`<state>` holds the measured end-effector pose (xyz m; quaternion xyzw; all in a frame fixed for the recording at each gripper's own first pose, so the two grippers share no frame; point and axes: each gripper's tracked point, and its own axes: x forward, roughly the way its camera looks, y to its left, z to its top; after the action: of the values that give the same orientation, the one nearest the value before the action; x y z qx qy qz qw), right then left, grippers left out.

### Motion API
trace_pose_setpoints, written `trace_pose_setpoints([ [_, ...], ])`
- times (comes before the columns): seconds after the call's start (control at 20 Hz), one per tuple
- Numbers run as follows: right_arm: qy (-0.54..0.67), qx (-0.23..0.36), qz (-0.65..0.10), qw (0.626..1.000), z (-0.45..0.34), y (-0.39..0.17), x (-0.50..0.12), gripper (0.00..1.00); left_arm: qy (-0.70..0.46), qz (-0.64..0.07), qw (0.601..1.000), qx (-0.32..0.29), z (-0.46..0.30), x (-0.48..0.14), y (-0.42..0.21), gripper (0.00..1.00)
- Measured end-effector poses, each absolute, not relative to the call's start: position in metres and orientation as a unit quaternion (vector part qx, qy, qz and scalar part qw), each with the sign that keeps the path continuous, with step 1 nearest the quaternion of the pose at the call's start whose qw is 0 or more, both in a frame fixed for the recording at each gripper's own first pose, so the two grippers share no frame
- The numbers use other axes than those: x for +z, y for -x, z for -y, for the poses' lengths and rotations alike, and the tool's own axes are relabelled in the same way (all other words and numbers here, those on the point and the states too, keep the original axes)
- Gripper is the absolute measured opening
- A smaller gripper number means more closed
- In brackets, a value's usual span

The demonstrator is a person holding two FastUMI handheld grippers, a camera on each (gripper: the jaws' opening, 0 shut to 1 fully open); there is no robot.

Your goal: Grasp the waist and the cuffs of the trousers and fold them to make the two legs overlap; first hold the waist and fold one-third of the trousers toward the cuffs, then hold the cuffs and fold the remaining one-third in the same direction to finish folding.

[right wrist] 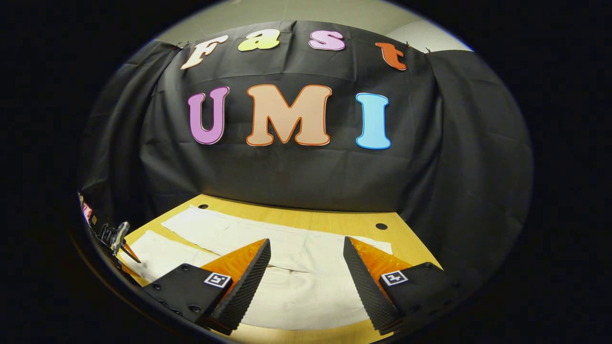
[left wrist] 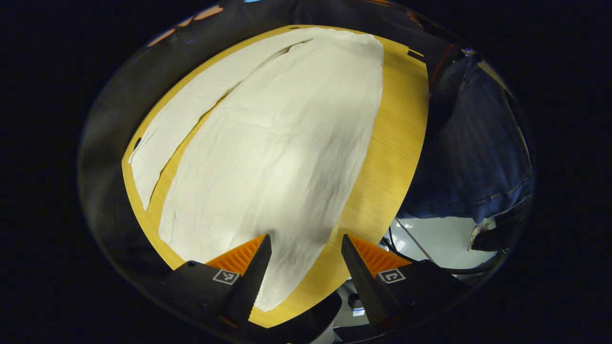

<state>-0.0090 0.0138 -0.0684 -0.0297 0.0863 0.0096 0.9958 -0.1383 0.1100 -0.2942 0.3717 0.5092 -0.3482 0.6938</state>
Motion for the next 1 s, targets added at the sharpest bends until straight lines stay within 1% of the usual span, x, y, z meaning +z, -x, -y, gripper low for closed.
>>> trace_pose_setpoints([
  [0.35,0.04,0.007,-0.104,0.994,-0.007,0.009,-0.083,0.98,-0.388,-0.542,0.66,-0.347,-0.122,-0.304,0.141,0.88],
  [0.55,0.054,0.004,-0.113,0.992,0.0,0.009,-0.092,0.98,-0.395,-0.551,0.642,-0.358,-0.128,-0.309,0.148,0.88],
  [0.75,0.058,0.015,-0.128,0.99,0.0,0.012,-0.105,0.98,-0.418,-0.568,0.611,-0.36,-0.132,-0.309,0.15,0.88],
  [0.9,0.06,0.029,-0.142,0.988,-0.003,0.012,-0.117,0.98,-0.431,-0.577,0.596,-0.355,-0.132,-0.306,0.149,0.87],
  [0.95,0.06,0.035,-0.147,0.987,-0.004,0.012,-0.121,0.98,-0.434,-0.576,0.594,-0.356,-0.131,-0.306,0.148,0.78],
  [1.0,0.06,0.04,-0.151,0.986,-0.004,0.012,-0.124,0.98,-0.435,-0.577,0.593,-0.356,-0.132,-0.306,0.148,0.75],
])
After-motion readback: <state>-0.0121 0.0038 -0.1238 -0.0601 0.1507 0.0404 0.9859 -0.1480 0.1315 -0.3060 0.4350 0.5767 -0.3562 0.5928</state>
